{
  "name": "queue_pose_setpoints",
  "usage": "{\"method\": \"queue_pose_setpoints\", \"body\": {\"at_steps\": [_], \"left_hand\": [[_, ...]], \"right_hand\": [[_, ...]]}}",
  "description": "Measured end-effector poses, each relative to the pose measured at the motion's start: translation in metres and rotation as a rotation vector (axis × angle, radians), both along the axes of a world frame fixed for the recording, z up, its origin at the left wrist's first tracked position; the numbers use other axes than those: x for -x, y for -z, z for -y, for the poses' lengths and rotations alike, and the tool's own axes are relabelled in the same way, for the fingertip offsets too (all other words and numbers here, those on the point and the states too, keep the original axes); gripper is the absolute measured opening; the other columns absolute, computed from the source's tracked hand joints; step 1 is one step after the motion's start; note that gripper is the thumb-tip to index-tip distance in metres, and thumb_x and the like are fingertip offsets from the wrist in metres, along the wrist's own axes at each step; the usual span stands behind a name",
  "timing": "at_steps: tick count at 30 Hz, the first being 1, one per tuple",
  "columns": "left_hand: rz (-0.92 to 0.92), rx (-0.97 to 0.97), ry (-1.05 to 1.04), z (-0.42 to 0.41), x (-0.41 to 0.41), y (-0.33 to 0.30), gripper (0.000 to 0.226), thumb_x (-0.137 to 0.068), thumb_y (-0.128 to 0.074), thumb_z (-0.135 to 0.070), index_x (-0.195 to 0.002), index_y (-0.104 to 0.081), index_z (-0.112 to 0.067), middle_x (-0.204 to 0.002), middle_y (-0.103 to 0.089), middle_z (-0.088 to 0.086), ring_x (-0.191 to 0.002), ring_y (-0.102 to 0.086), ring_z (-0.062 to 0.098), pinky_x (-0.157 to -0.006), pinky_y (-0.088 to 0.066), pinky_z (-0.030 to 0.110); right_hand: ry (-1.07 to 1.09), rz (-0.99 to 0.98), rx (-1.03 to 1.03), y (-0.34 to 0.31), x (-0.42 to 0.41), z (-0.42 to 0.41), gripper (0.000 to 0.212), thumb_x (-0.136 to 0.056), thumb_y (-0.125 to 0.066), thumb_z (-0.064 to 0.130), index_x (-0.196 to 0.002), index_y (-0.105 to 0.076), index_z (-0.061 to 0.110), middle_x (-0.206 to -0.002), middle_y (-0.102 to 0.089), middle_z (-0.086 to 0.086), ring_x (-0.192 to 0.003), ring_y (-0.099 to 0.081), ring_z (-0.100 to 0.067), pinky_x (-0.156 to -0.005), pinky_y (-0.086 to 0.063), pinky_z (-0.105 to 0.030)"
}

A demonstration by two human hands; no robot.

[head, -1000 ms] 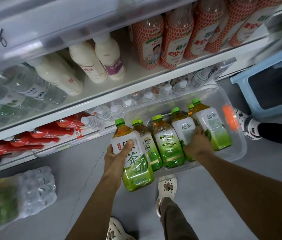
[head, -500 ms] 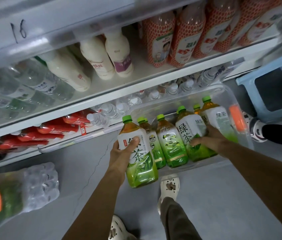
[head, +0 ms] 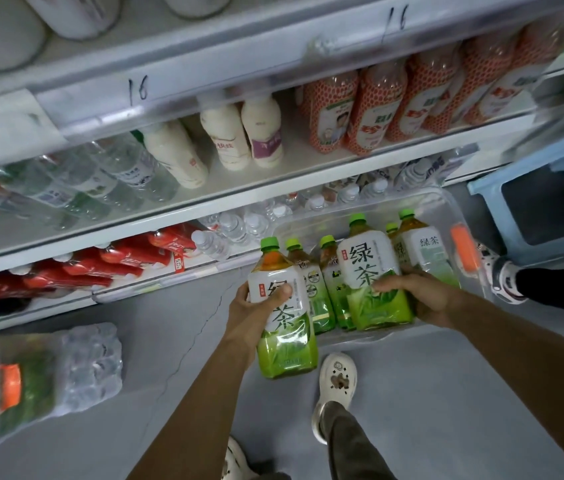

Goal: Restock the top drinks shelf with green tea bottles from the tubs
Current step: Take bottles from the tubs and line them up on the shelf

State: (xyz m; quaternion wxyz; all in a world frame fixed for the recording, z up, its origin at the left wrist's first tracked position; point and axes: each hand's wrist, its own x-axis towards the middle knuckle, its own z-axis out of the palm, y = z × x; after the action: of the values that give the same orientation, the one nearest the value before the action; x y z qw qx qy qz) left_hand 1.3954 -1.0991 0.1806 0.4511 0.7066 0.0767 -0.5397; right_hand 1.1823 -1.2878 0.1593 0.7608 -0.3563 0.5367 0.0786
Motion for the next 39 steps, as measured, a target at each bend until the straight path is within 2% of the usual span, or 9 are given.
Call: {"method": "queue_pose_setpoints", "body": {"at_steps": [11, 15, 19, 22, 23, 26, 28, 31, 39], "left_hand": [[-0.028, 0.198, -0.184, -0.078, -0.031, -0.08, 0.075, -0.058, -0.083, -0.039, -0.125, -0.064, -0.011, -0.106, -0.076, 0.016, -0.095, -0.075, 0.034, -0.077, -0.061, 0.045], [-0.002, 0.282, -0.22, -0.132, -0.058, -0.126, 0.065, -0.067, -0.079, -0.034, -0.125, -0.064, -0.01, -0.107, -0.076, 0.017, -0.094, -0.075, 0.035, -0.08, -0.06, 0.048], [0.099, 0.369, -0.294, -0.207, -0.089, -0.187, 0.053, -0.072, -0.076, -0.032, -0.121, -0.066, -0.013, -0.1, -0.078, 0.012, -0.087, -0.076, 0.029, -0.073, -0.062, 0.044], [0.175, 0.419, -0.322, -0.27, -0.113, -0.23, 0.022, -0.087, -0.068, -0.03, -0.104, -0.064, -0.017, -0.079, -0.079, 0.001, -0.071, -0.076, 0.018, -0.066, -0.063, 0.039], [0.205, 0.429, -0.33, -0.291, -0.123, -0.245, 0.022, -0.086, -0.069, -0.032, -0.102, -0.064, -0.018, -0.079, -0.078, 0.001, -0.071, -0.076, 0.018, -0.069, -0.063, 0.041], [0.298, 0.456, -0.341, -0.356, -0.155, -0.288, 0.062, -0.069, -0.076, -0.044, -0.12, -0.066, -0.011, -0.099, -0.078, 0.015, -0.087, -0.076, 0.032, -0.084, -0.06, 0.053], [0.352, 0.467, -0.406, -0.396, -0.175, -0.314, 0.055, -0.073, -0.074, -0.041, -0.117, -0.066, -0.008, -0.094, -0.078, 0.016, -0.08, -0.076, 0.03, -0.08, -0.062, 0.051], [0.418, 0.475, -0.491, -0.45, -0.198, -0.354, 0.035, -0.082, -0.072, -0.034, -0.104, -0.066, -0.008, -0.083, -0.078, 0.012, -0.069, -0.075, 0.024, -0.068, -0.063, 0.042], [0.622, 0.516, -0.635, -0.562, -0.267, -0.436, 0.06, -0.069, -0.077, -0.041, -0.115, -0.066, -0.004, -0.094, -0.077, 0.019, -0.078, -0.074, 0.032, -0.077, -0.061, 0.049]], "right_hand": [[-0.241, 0.283, -0.144, -0.099, -0.079, -0.082, 0.071, -0.066, -0.073, 0.002, -0.133, -0.053, 0.018, -0.125, -0.068, -0.013, -0.111, -0.067, -0.031, -0.085, -0.058, -0.043], [-0.178, 0.292, 0.014, -0.145, -0.121, -0.146, 0.062, -0.072, -0.084, 0.028, -0.128, -0.06, 0.016, -0.116, -0.072, -0.011, -0.105, -0.07, -0.029, -0.086, -0.058, -0.044], [-0.111, 0.322, 0.163, -0.195, -0.17, -0.225, 0.057, -0.068, -0.08, 0.031, -0.122, -0.066, 0.018, -0.108, -0.075, -0.01, -0.097, -0.073, -0.027, -0.081, -0.059, -0.041], [-0.121, 0.38, 0.225, -0.237, -0.203, -0.282, 0.05, -0.065, -0.076, 0.027, -0.113, -0.069, 0.016, -0.099, -0.077, -0.009, -0.084, -0.075, -0.023, -0.067, -0.06, -0.033], [-0.135, 0.405, 0.244, -0.25, -0.215, -0.301, 0.048, -0.064, -0.075, 0.027, -0.111, -0.07, 0.015, -0.097, -0.077, -0.009, -0.082, -0.075, -0.022, -0.065, -0.059, -0.031], [-0.203, 0.478, 0.295, -0.286, -0.248, -0.354, 0.045, -0.066, -0.078, 0.028, -0.108, -0.07, 0.014, -0.095, -0.077, -0.011, -0.08, -0.075, -0.024, -0.067, -0.059, -0.033], [-0.235, 0.528, 0.327, -0.308, -0.271, -0.387, 0.055, -0.063, -0.084, 0.031, -0.112, -0.069, 0.013, -0.098, -0.077, -0.013, -0.082, -0.075, -0.026, -0.071, -0.058, -0.037], [-0.261, 0.606, 0.353, -0.343, -0.306, -0.432, 0.052, -0.063, -0.076, 0.032, -0.11, -0.068, 0.011, -0.095, -0.077, -0.014, -0.076, -0.075, -0.026, -0.061, -0.059, -0.034], [-0.426, 0.808, 0.457, -0.433, -0.416, -0.518, 0.05, -0.068, -0.073, 0.035, -0.11, -0.068, 0.008, -0.095, -0.076, -0.016, -0.075, -0.075, -0.027, -0.06, -0.06, -0.035]]}}
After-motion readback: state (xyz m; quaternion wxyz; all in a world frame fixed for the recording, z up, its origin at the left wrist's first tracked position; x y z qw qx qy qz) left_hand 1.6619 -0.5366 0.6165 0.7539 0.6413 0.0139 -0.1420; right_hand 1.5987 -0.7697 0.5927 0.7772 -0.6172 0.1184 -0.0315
